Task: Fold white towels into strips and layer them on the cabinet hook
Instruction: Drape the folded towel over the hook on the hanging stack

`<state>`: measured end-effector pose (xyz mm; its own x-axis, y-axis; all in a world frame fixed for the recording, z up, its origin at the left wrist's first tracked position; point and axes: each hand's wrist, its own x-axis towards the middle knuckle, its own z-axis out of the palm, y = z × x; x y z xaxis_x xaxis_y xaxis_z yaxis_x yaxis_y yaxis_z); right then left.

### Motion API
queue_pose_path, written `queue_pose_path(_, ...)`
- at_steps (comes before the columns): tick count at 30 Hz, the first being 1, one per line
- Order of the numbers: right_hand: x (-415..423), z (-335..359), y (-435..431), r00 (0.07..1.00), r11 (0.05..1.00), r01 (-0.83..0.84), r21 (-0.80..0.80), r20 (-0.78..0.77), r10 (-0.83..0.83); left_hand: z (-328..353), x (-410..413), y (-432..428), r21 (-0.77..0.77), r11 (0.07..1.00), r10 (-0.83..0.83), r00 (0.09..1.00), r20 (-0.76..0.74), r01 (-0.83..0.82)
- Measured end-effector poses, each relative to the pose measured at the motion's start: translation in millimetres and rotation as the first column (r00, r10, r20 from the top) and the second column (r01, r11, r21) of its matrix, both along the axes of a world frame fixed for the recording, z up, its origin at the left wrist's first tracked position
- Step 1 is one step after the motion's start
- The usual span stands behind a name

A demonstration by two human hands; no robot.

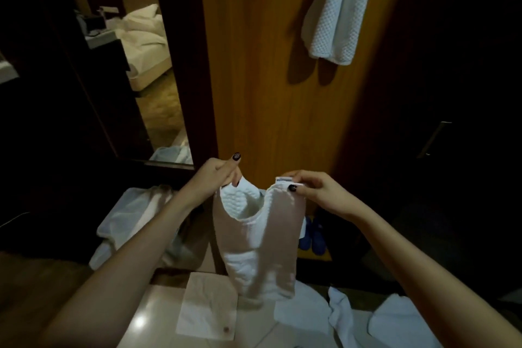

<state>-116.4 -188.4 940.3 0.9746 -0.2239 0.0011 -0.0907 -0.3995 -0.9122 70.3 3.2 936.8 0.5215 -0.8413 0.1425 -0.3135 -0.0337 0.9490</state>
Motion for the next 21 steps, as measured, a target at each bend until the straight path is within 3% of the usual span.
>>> queue_pose_path(6, 27.9, 19.7, -2.6, 0.966, 0.971, -0.214, 0.107, -0.126, 0.226, 4.9, -16.2, -37.9, -0.105, 0.986, -0.139, 0.985, -0.101, 0.128)
queue_pose_path(11, 36.2, 18.4, -10.6, 0.945, 0.911, -0.207, 0.356, -0.169, 0.281, 9.9, -9.9, -50.1, -0.151, 0.977, -0.174, 0.976, -0.128, 0.154)
queue_pose_path(13, 36.8, 16.2, -11.5, 0.952, 0.948, -0.205, 0.242, -0.175, 0.25, 5.9, -6.7, -49.6, -0.114, 0.982, -0.163, 0.982, -0.1, 0.151)
queue_pose_path(17, 39.7, 11.4, -4.3, 0.979, 0.974, -0.123, -0.189, -0.183, 0.088, -9.1, 1.2, -41.6, 0.042, 0.985, -0.169, 0.985, 0.043, 0.167)
queue_pose_path(21, 34.7, 7.2, 7.2, 0.989, 0.955, -0.04, -0.293, -0.145, -0.003, -22.4, 3.0, -27.8, 0.207, 0.963, -0.206, 0.966, 0.158, 0.172)
